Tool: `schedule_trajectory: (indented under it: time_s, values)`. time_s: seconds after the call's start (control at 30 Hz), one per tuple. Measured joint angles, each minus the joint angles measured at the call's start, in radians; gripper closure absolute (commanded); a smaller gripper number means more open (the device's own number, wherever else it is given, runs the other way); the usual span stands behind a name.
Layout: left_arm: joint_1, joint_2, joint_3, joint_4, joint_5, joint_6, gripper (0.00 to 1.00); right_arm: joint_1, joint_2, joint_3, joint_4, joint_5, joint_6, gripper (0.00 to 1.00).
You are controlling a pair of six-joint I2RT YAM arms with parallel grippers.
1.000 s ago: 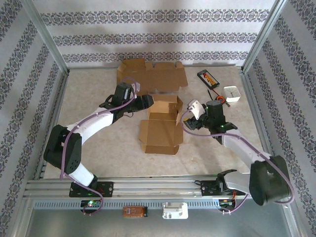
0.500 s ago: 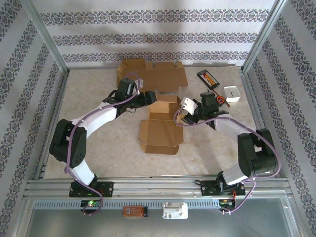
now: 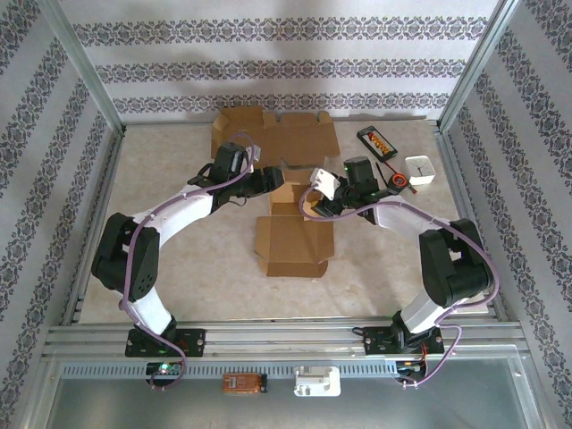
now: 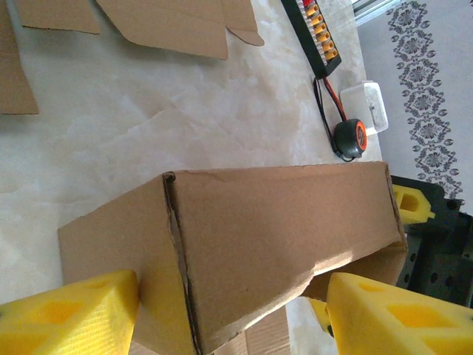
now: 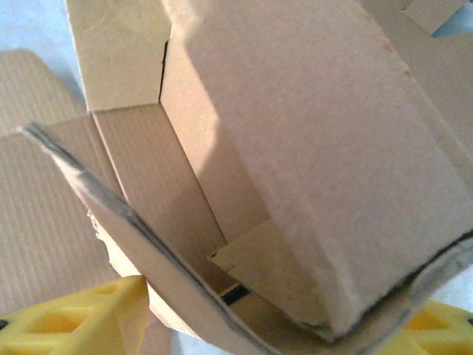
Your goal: Fold the paper box
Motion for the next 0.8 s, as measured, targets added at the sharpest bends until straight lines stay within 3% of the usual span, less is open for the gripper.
schedule_trajectory:
  time_s: [0.33,0.57,0.8]
  values:
    - [0.01,0.0,0.0,-0.003,-0.013,0.0,0.31,0.079,0.065,0.076,-0.017,0.162,0.306,0.42]
    - [0.013,-0.005,-0.002,0.006,-0.034,-0.001,0.29,0.108,0.124,0.139,-0.003,0.255,0.529,0.55]
    - [0.012,-0.027,-0.033,0.026,-0.049,-0.022,0.29,0.13,0.209,0.17,0.088,0.327,0.763,0.59]
